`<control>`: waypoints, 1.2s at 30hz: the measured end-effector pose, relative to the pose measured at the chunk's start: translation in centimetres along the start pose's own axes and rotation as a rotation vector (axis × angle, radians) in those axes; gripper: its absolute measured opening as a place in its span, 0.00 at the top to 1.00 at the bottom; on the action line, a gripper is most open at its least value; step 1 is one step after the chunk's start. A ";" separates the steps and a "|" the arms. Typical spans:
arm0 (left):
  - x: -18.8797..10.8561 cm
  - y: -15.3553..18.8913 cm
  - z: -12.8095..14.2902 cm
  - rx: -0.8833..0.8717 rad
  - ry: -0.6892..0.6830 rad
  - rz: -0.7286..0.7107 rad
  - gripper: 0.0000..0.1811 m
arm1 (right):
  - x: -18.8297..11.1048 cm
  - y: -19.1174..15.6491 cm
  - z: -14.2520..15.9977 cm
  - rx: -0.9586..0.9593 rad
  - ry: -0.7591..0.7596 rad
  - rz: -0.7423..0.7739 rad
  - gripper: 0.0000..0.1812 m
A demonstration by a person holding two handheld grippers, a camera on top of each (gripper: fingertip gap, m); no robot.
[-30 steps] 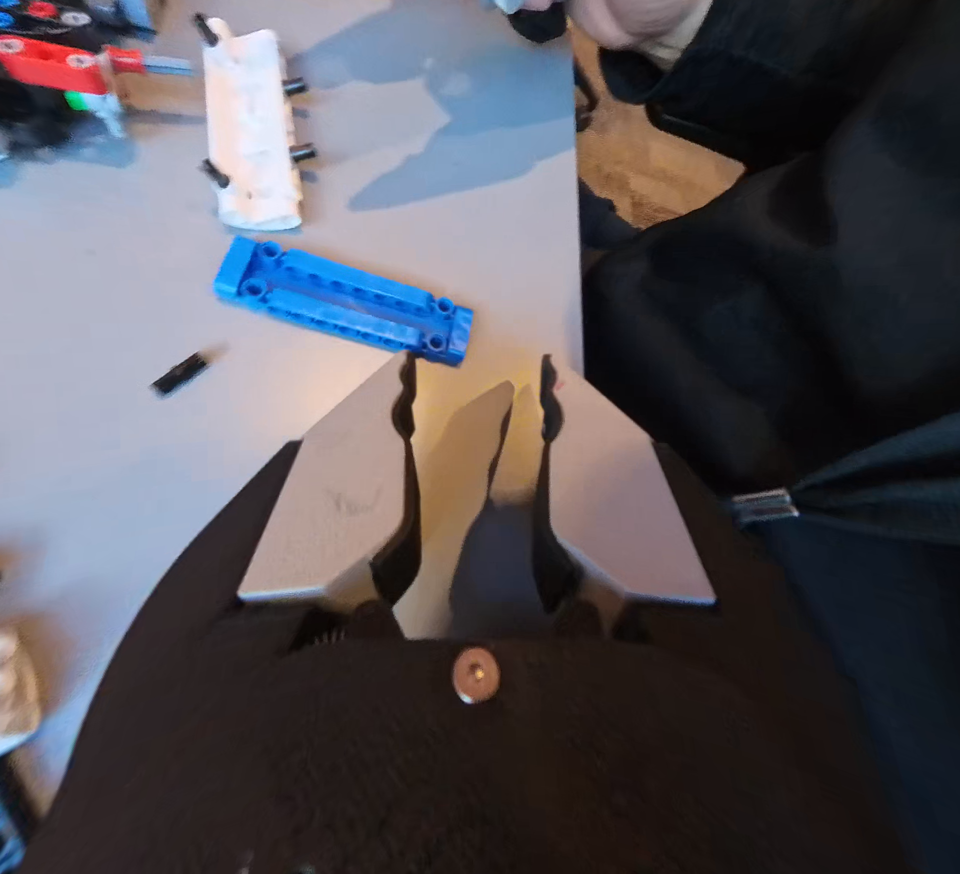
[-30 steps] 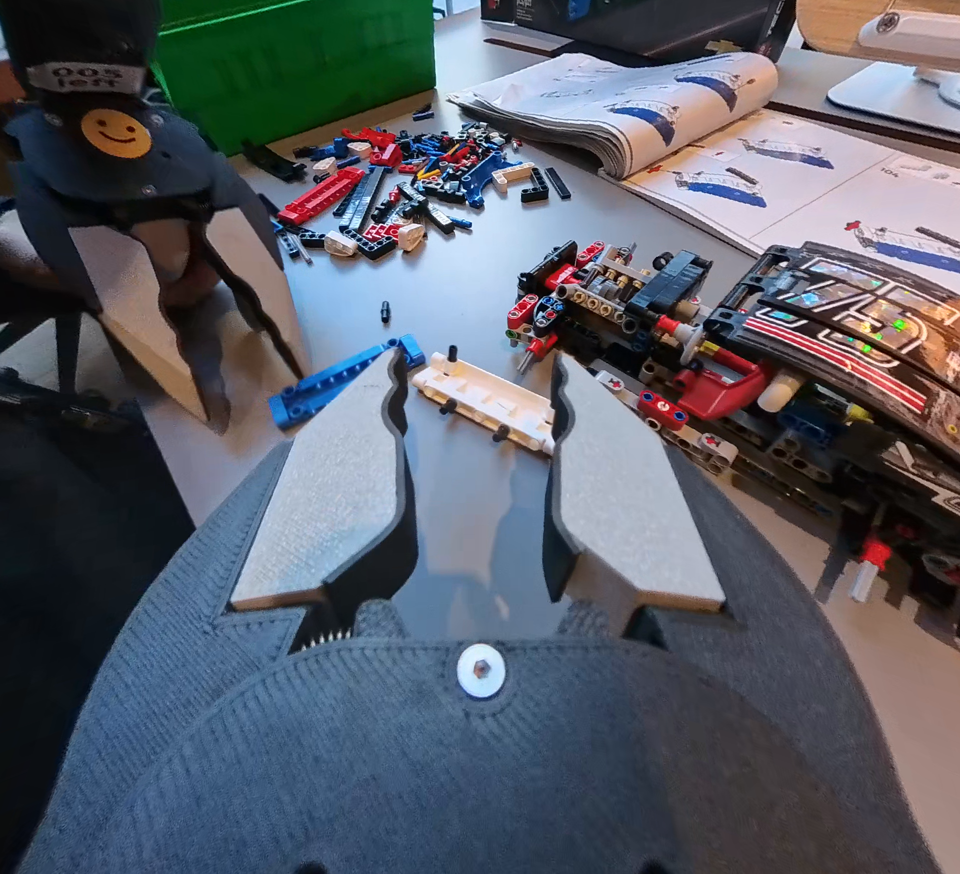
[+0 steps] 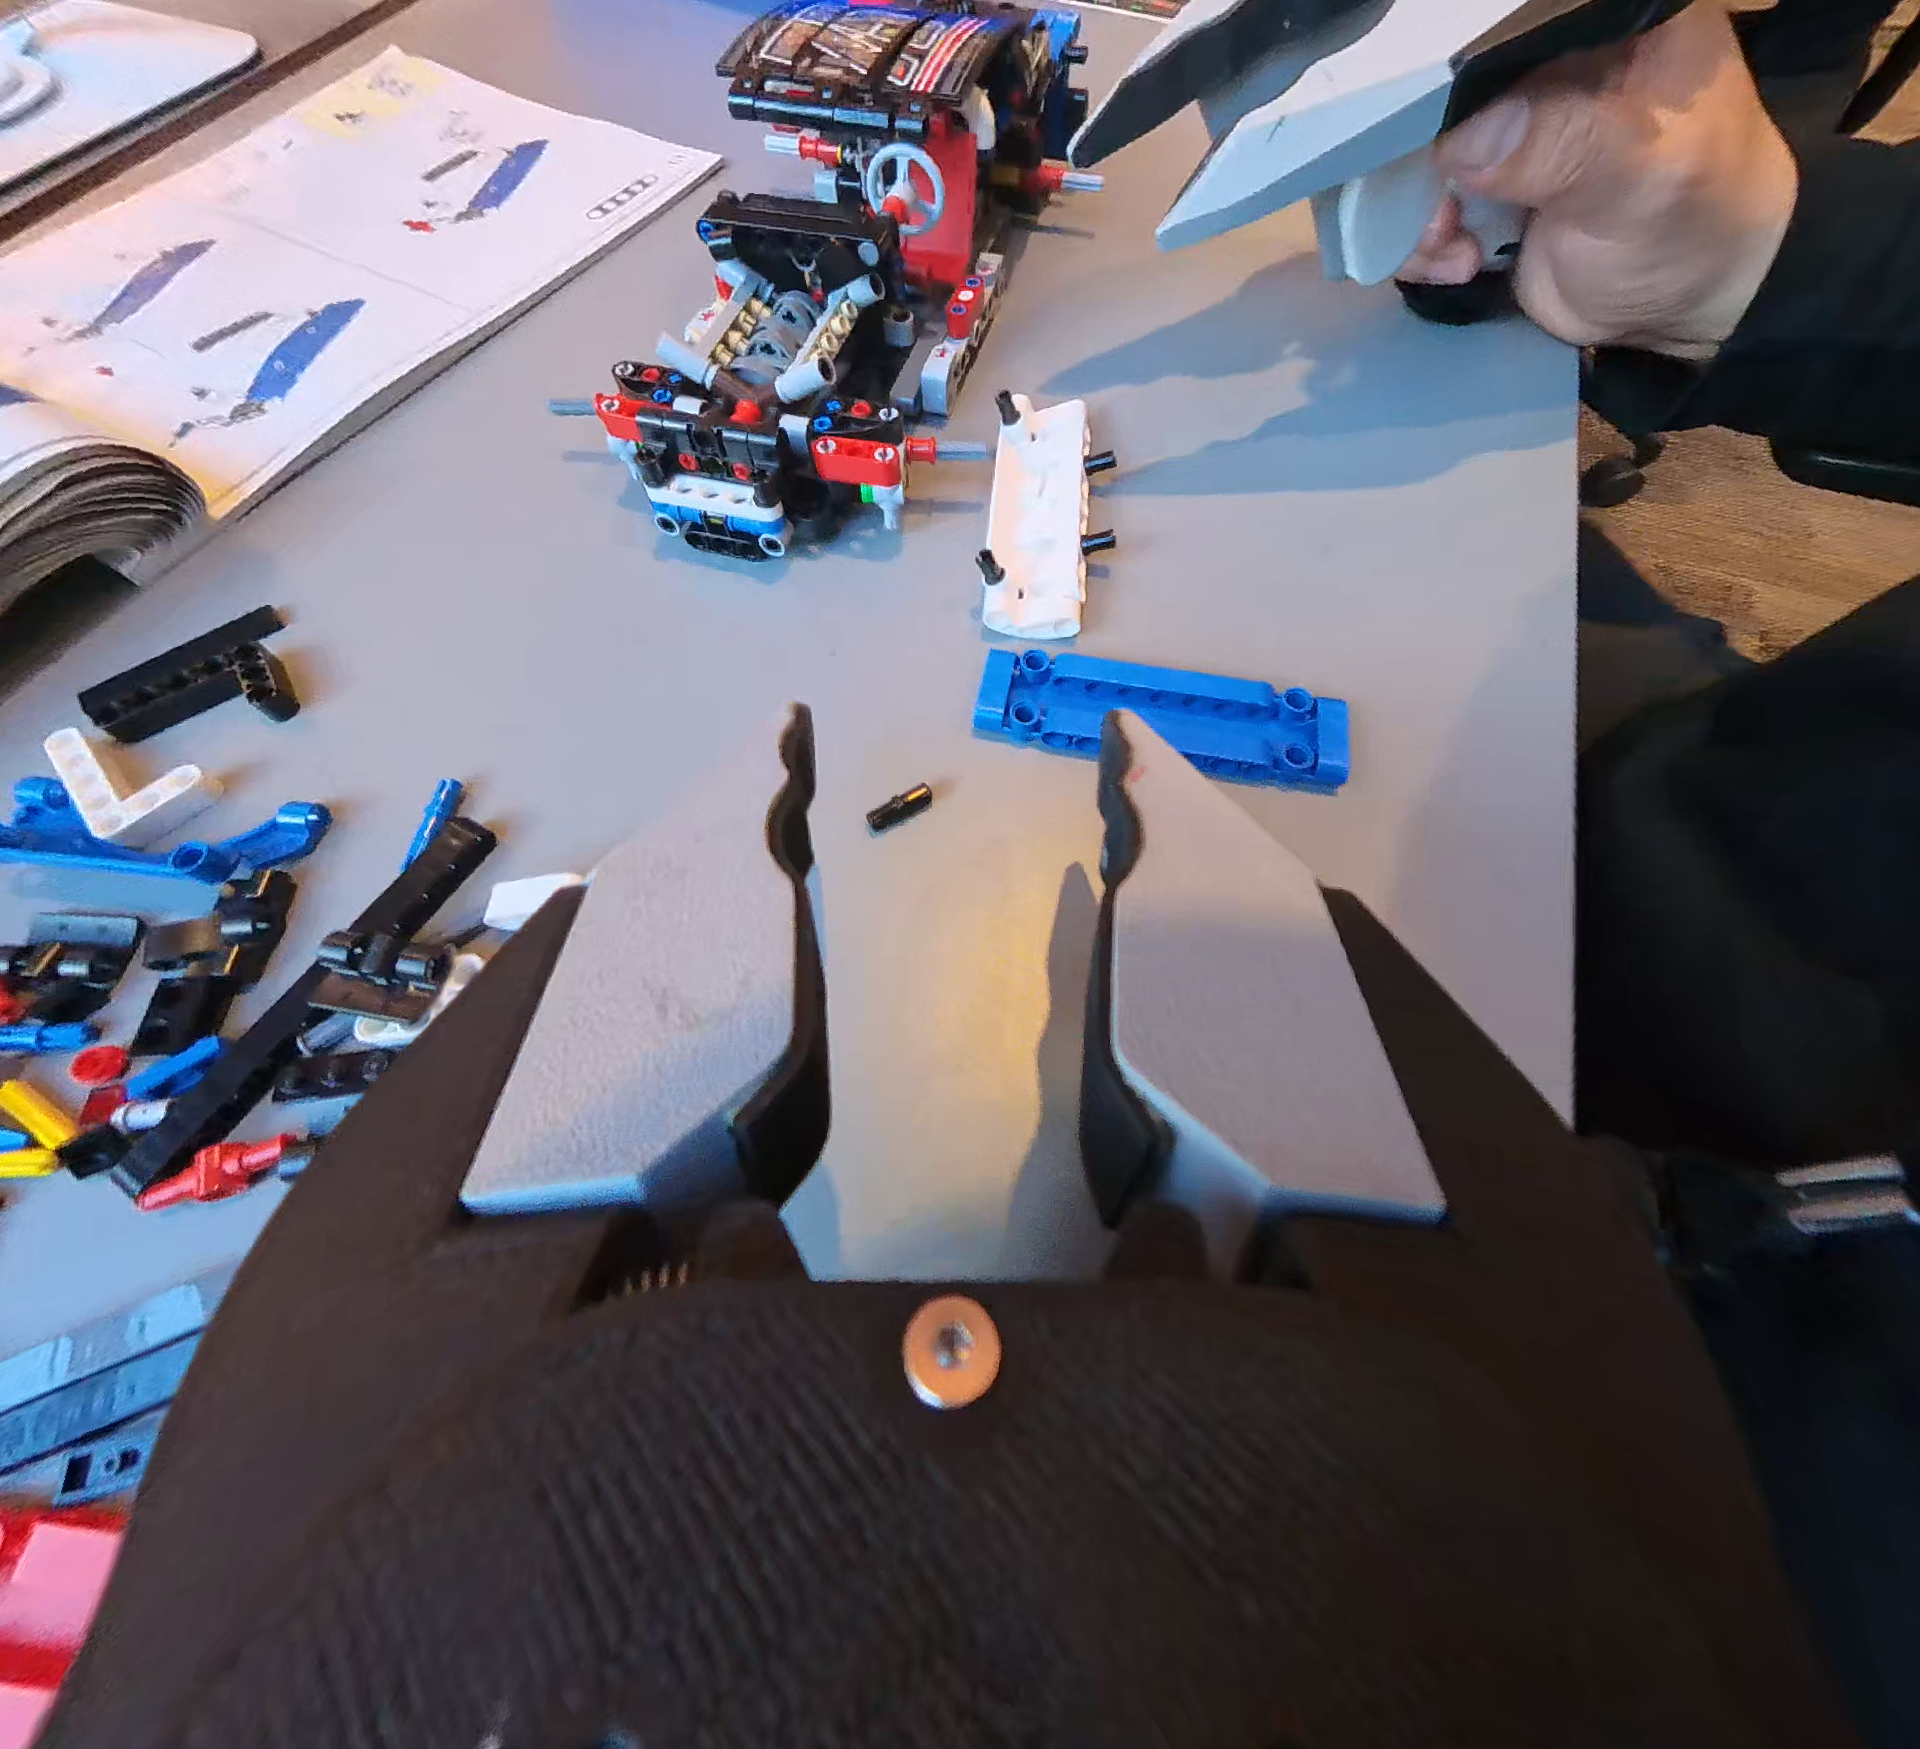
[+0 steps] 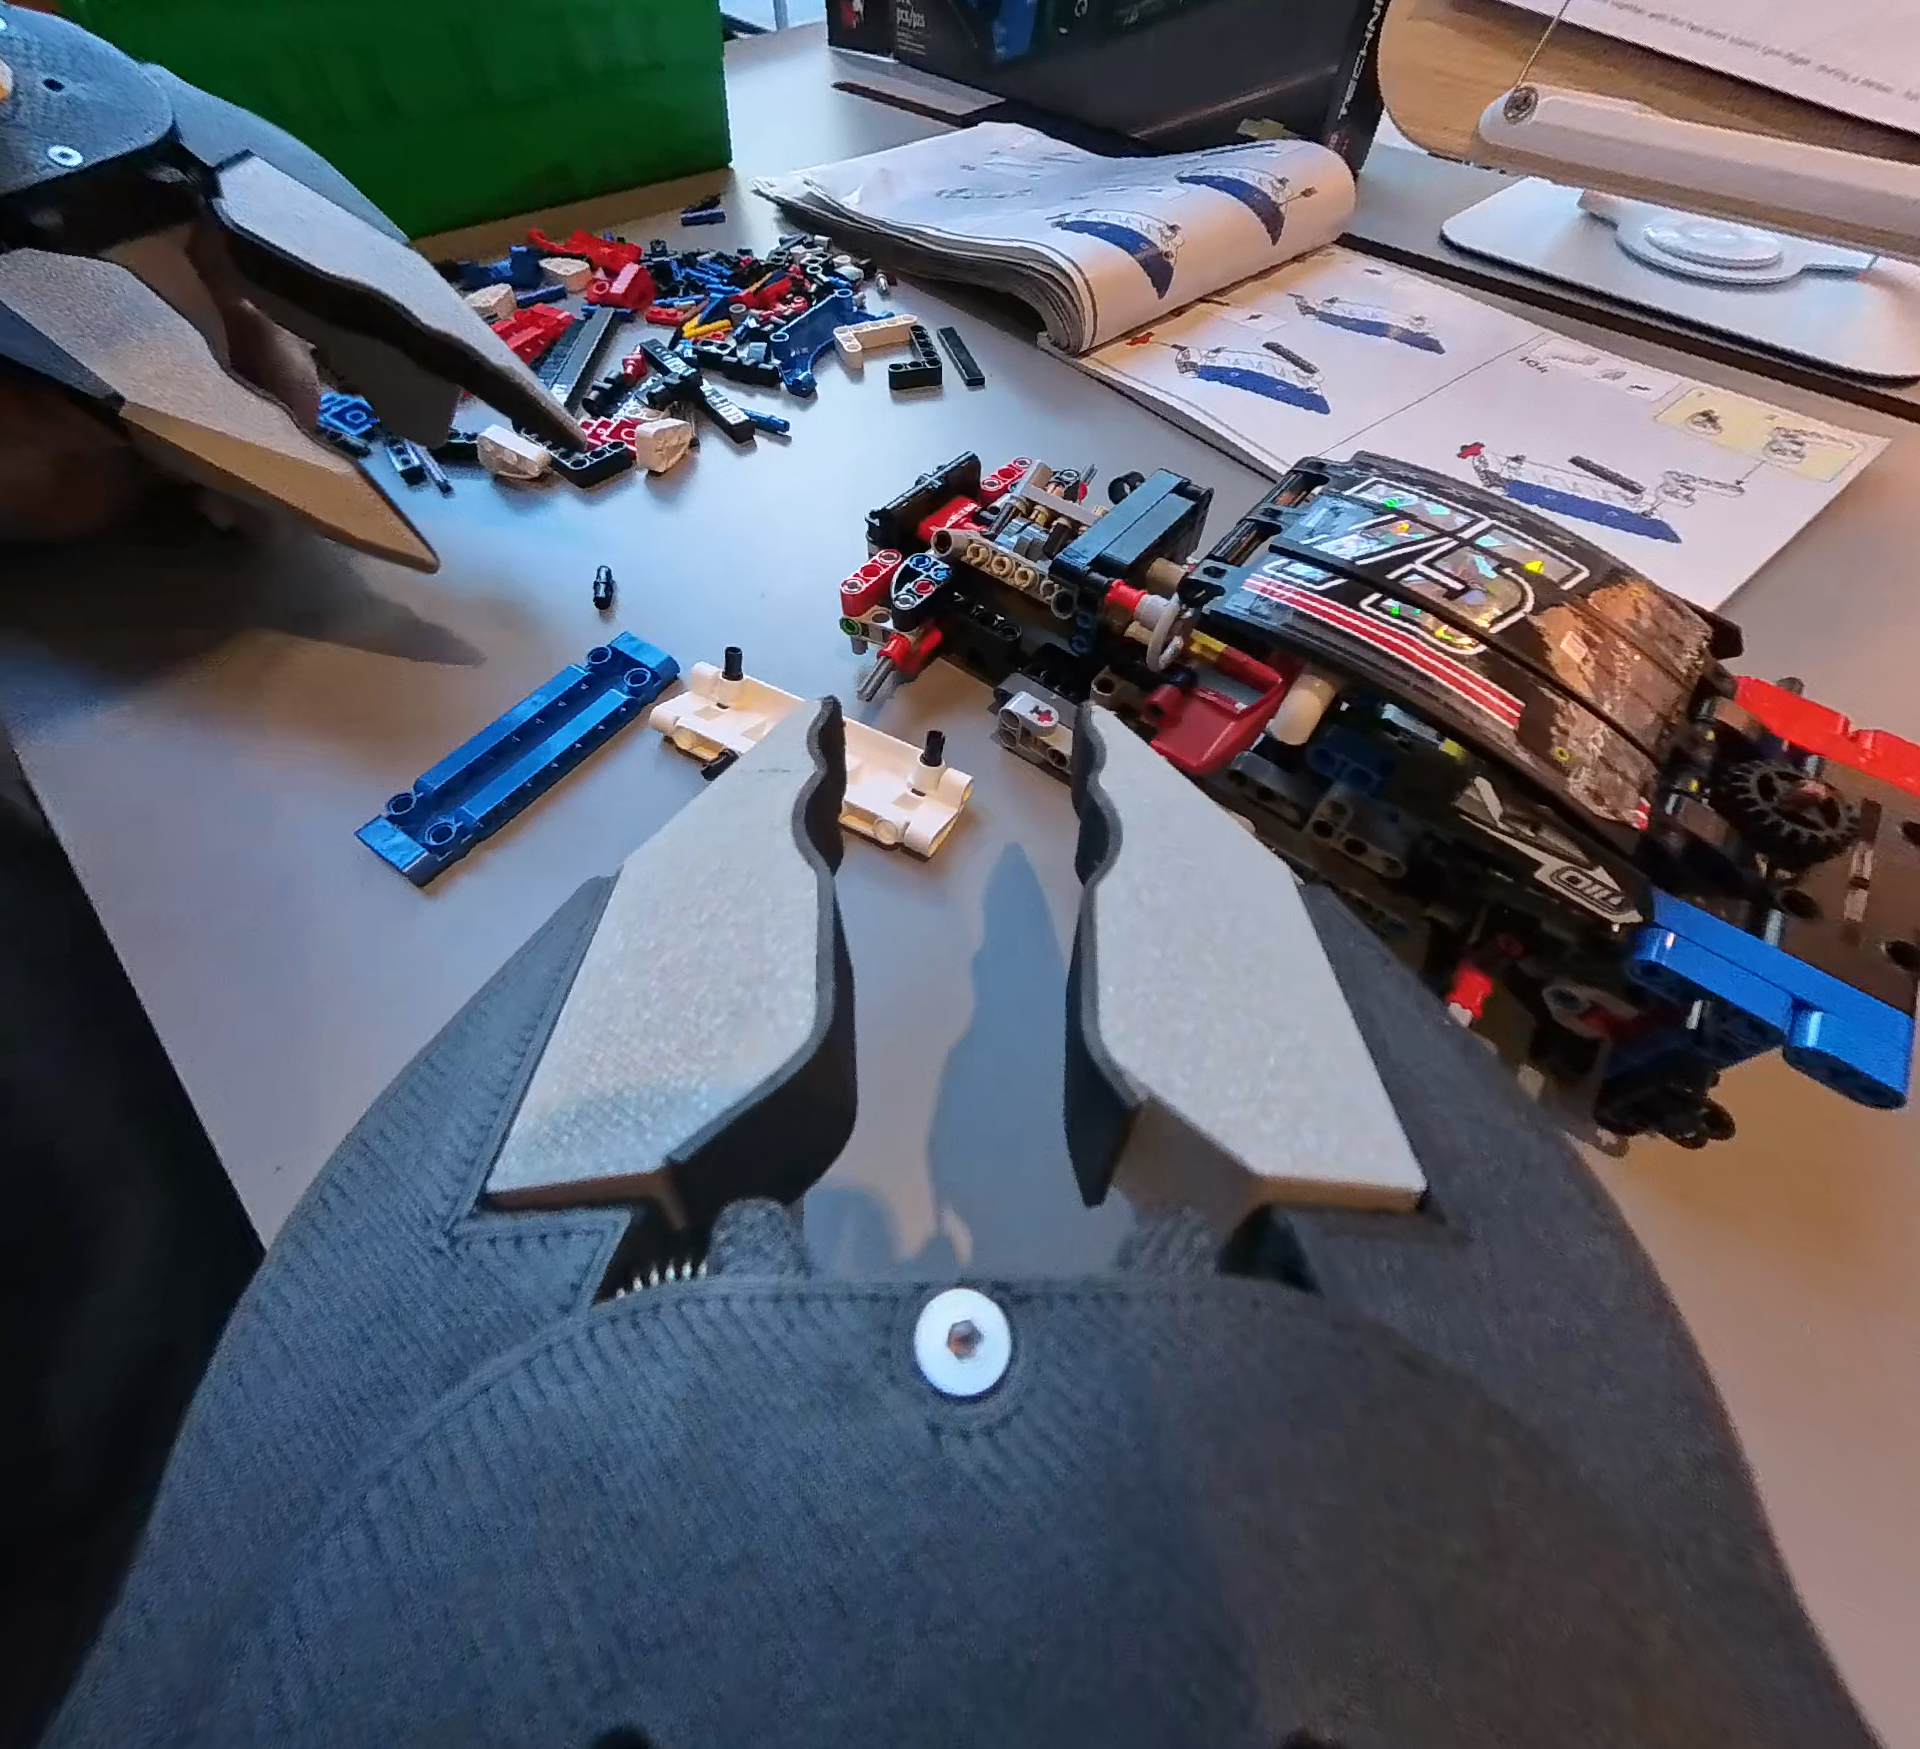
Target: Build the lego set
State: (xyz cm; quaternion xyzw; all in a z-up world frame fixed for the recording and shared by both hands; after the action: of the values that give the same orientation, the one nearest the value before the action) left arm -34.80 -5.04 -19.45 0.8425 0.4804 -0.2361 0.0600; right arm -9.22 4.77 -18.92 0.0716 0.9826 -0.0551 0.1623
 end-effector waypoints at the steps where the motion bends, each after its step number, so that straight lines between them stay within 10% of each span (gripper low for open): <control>1: 0.1 0.0 0.0 0.000 -0.004 0.008 0.71 | 0.0 0.0 0.0 0.002 0.002 0.002 0.77; 24: -0.8 -1.2 0.7 -0.050 -0.027 -0.029 0.80 | 0.6 -3.7 -0.4 -0.009 0.068 -0.102 0.75; 29: -0.4 -1.6 1.1 -0.038 -0.098 0.008 0.80 | 3.6 -8.0 -0.1 0.045 -0.077 -0.291 0.71; 36: 1.1 -2.6 -0.3 0.154 -0.224 0.050 0.79 | 6.3 -9.5 1.0 0.159 -0.240 -0.127 0.73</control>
State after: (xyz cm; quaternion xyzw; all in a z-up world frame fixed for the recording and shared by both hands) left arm -36.46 -2.70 -19.38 0.8249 0.4299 -0.3631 0.0543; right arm -16.35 -3.95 -21.10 0.0150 0.9513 -0.1509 0.2684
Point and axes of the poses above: each gripper's, where its closed fingertips meet, x out along the fingers, z out of its underside, y = z × x across the jaws, the point moved 9 cm from there along -x, back along the fingers, and after that the axes turned 14 degrees about -z, right-handed, at the moved point
